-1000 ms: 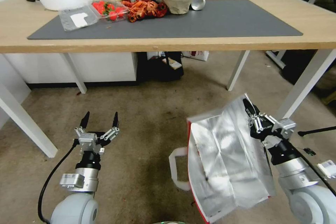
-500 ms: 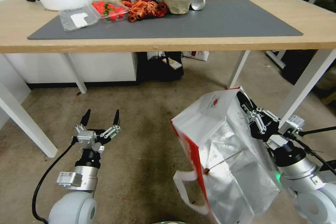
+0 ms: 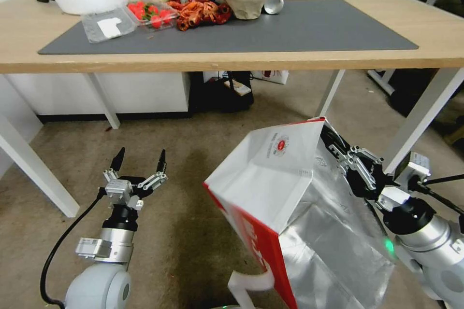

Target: Pick up the food delivery bag from the floor and place it on the table.

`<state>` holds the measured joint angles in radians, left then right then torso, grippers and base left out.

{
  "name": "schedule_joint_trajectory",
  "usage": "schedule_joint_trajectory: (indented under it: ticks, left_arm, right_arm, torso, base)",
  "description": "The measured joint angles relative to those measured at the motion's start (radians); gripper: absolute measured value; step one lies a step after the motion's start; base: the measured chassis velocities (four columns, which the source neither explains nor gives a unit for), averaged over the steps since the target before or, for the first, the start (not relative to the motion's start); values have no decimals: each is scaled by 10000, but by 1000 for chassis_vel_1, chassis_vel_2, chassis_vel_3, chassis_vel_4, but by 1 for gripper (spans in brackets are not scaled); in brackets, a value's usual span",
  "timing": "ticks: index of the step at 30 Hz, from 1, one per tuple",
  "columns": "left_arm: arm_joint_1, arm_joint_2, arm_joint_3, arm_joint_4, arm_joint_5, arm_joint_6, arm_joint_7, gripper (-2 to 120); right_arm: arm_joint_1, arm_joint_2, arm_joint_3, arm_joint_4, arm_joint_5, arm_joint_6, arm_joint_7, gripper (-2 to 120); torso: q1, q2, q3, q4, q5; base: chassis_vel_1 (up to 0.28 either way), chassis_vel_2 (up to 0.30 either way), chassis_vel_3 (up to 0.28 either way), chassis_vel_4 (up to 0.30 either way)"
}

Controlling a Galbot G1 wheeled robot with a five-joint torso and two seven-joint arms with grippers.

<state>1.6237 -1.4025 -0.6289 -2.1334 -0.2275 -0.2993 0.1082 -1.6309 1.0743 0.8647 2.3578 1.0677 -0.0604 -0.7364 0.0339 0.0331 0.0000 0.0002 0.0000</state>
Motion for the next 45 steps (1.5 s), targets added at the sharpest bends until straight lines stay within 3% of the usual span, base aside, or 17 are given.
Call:
schedule_joint_trajectory:
  ticks: [6,20,35,45]
  left_arm:
    - [-37,12,-12,15,81,-35,10,100]
    - [100,-40,-122,-14,158,-72,447,100]
    - [520,-86,-233,-884,912,996,-123,100]
    - [687,-127,-252,-1098,1120,1228,-405,100]
  right_arm:
    - [-12,-64,482,-97,578,-695,-1579,0]
    - [-6,-28,827,-436,624,-983,-2940,0]
    - [44,51,983,-666,491,-1005,-3315,0]
    - [65,102,1013,-731,428,-944,-3429,0]
  torso:
    - [0,0,0,-1,0]
    - [8,118,64,-1,1]
    - [52,806,721,0,1]
    - [114,1198,1064,-1,-1]
  base:
    - [0,0,0,0]
    - [0,0,0,0]
    - [0,0,0,0]
    - [0,0,0,0]
